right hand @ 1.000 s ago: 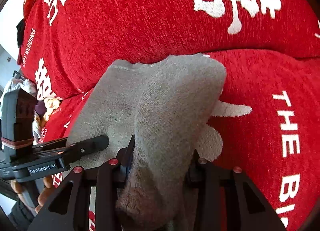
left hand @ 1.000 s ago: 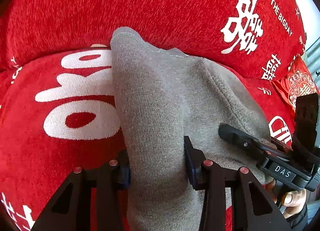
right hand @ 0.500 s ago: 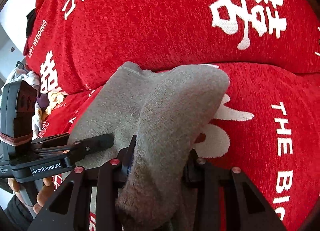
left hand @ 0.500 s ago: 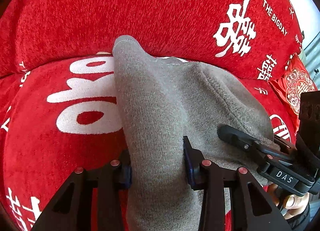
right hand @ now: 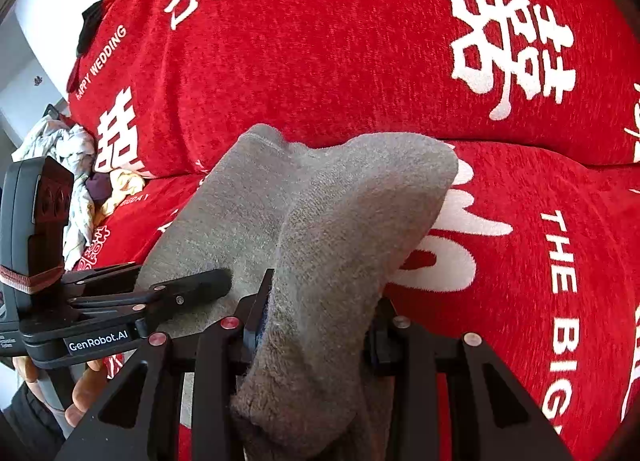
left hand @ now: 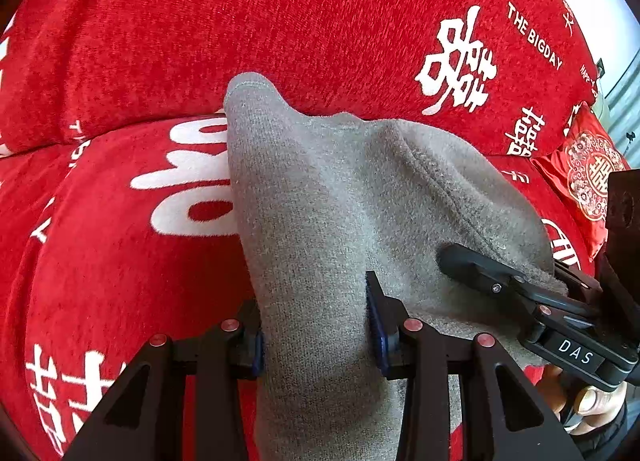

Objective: Fold small clothes

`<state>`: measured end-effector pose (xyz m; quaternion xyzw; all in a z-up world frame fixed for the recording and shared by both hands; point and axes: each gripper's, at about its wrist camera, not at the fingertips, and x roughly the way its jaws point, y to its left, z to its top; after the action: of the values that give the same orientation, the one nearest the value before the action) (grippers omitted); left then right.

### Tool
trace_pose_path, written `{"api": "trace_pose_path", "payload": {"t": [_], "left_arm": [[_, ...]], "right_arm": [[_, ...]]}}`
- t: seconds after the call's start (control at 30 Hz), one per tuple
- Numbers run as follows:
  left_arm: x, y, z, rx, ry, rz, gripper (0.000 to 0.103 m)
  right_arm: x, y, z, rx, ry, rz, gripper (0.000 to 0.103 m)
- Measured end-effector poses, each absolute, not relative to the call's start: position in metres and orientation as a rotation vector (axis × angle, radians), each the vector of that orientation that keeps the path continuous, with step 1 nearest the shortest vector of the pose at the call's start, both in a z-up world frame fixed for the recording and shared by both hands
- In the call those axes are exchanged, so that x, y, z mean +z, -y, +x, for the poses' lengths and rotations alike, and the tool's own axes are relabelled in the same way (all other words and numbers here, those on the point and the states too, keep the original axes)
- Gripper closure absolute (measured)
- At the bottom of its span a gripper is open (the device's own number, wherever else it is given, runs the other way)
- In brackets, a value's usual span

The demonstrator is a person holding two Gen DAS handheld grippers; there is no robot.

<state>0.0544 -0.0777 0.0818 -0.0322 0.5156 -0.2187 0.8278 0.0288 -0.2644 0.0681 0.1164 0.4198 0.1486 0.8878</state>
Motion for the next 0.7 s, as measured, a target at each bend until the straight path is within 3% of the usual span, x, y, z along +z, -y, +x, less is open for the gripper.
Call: {"api": "trace_pose_path", "payload": {"t": [0.7], "left_arm": [[0.089, 0.037, -0.024, -0.449, -1.054, -0.065, 0.062]], "right_arm": [[0.081, 0.216, -0.046, 0.318, -0.829, 0.162, 0.065]]}}
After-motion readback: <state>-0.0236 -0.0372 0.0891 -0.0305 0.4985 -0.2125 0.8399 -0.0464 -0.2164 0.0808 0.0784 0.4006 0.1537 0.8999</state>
